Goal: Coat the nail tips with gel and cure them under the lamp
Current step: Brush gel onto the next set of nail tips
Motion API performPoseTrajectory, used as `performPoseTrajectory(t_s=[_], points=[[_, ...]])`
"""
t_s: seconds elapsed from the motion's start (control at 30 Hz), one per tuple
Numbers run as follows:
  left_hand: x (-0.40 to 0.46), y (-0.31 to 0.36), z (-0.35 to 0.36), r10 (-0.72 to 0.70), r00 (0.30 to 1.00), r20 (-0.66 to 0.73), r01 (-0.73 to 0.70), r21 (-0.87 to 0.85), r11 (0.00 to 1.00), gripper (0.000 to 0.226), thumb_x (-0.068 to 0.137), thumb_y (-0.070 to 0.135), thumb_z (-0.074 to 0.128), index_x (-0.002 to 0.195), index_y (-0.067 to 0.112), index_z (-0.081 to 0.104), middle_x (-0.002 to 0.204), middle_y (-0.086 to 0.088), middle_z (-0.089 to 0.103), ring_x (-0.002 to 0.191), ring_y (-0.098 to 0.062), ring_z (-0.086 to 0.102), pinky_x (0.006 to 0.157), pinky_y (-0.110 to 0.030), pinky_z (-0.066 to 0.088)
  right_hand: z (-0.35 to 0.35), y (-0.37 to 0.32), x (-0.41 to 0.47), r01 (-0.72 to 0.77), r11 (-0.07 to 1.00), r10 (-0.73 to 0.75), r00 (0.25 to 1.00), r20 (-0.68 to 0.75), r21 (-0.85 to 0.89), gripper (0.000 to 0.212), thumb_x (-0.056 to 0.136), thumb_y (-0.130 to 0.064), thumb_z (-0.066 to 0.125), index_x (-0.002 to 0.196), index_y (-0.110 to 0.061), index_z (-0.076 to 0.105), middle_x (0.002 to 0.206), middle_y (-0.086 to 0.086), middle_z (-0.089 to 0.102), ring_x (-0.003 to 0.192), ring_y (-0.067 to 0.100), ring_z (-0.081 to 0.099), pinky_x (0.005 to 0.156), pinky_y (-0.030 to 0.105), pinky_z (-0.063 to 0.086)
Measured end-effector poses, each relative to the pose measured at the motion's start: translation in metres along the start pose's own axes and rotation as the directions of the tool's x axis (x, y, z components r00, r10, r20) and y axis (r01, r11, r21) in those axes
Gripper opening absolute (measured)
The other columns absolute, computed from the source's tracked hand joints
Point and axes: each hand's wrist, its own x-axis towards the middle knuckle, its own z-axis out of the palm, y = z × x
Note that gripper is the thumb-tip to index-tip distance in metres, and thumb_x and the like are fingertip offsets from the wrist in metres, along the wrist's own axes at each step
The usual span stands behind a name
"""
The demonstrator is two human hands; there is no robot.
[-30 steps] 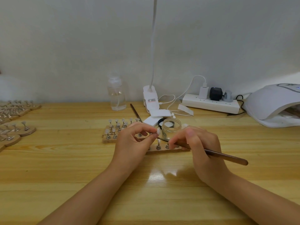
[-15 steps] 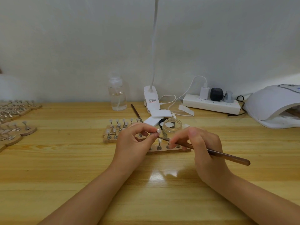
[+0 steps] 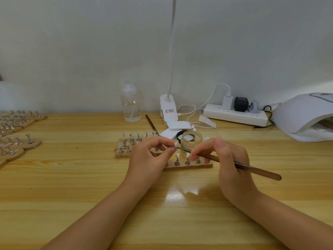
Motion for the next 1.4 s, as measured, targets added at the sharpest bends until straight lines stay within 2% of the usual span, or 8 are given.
performPoseTrajectory(t_s=[0.3,0.47,0.6,0.73,0.9,1.2,1.3,1.4], points=[[-0.0002,0.0016,0.001,0.002,1.0,-0.013,-0.002,0.002,1.0,0.024,0.074,0.009,0.072,0.07,0.032,0.065,0.076,0.007,0.066,0.068,-0.009,0.058,0.064,-0.046,0.053,0.0019,-0.0022,0.0007,-0.107,0.994,0.106,0.994,0.026,0.024,0.041,0.085,-0.041,0.029,0.072,-0.027,0.065,0.073,-0.004,0.069,0.064,0.0,0.059,0.059,0.012,0.043],[-0.0002,0.0002,0.0008,-0.003,1.0,-0.001,0.003,0.0,1.0,0.024,0.074,0.01,0.072,0.07,0.033,0.065,0.075,0.008,0.065,0.064,-0.004,0.055,0.061,-0.04,0.054,0.0007,-0.0001,-0.001,-0.065,0.994,0.065,0.998,0.006,0.084,0.044,0.087,-0.037,0.029,0.069,-0.019,0.066,0.065,0.004,0.068,0.062,0.007,0.06,0.057,0.015,0.042],[0.0006,-0.0015,0.0012,0.008,1.0,-0.009,-0.008,-0.003,1.0,0.023,0.074,0.01,0.072,0.069,0.031,0.066,0.074,0.008,0.065,0.069,-0.002,0.057,0.055,-0.02,0.048,0.0,-0.0005,0.001,-0.074,0.996,0.074,0.997,-0.001,0.04,0.043,0.085,-0.036,0.029,0.072,-0.016,0.064,0.073,0.0,0.067,0.066,0.003,0.058,0.059,0.014,0.044],[0.0007,-0.0025,0.0013,0.005,1.0,-0.01,-0.005,-0.011,1.0,0.021,0.074,0.008,0.072,0.071,0.029,0.066,0.077,0.007,0.066,0.069,-0.005,0.058,0.055,-0.024,0.049,0.0016,-0.0015,0.0017,-0.136,0.99,0.136,0.99,0.026,0.027,0.041,0.083,-0.042,0.031,0.073,-0.023,0.066,0.074,-0.004,0.069,0.063,0.003,0.057,0.06,0.017,0.045],[0.0002,0.0,0.0003,0.001,1.0,0.0,-0.001,-0.016,1.0,0.024,0.074,0.006,0.072,0.071,0.029,0.066,0.071,0.01,0.063,0.062,0.003,0.054,0.051,-0.014,0.046,0.0022,-0.0013,-0.0011,-0.096,0.989,0.093,0.995,0.035,0.115,0.046,0.086,-0.04,0.03,0.066,-0.019,0.066,0.063,0.005,0.068,0.058,0.002,0.058,0.057,0.014,0.042],[-0.0002,0.0018,0.0005,-0.013,1.0,-0.001,0.013,-0.029,0.999,0.017,0.076,0.013,0.07,0.076,0.03,0.067,0.08,0.001,0.068,0.063,-0.014,0.06,0.054,-0.024,0.051,-0.0009,0.0016,0.0014,-0.063,0.995,0.065,0.998,-0.019,0.076,0.043,0.086,-0.036,0.03,0.073,-0.013,0.064,0.076,0.0,0.066,0.065,0.004,0.057,0.06,0.016,0.046],[-0.0002,0.003,0.0,0.02,1.0,0.001,-0.02,-0.025,0.999,0.022,0.076,0.011,0.069,0.075,0.033,0.067,0.081,0.006,0.068,0.065,-0.008,0.06,0.052,-0.019,0.049,-0.0006,0.0016,0.0009,-0.069,0.997,0.069,0.998,0.006,0.045,0.041,0.086,-0.037,0.031,0.075,-0.015,0.065,0.076,0.0,0.066,0.07,0.004,0.059,0.062,0.016,0.046],[0.0004,0.0021,0.0002,0.044,0.999,0.02,-0.043,-0.017,0.999,0.021,0.077,0.009,0.069,0.076,0.03,0.069,0.087,0.008,0.067,0.074,-0.006,0.06,0.058,-0.025,0.051,0.0005,0.0009,0.0013,-0.043,0.999,0.043,0.999,0.018,0.008,0.039,0.087,-0.035,0.031,0.076,-0.018,0.065,0.073,-0.003,0.066,0.073,0.0,0.059,0.065,0.013,0.046]])
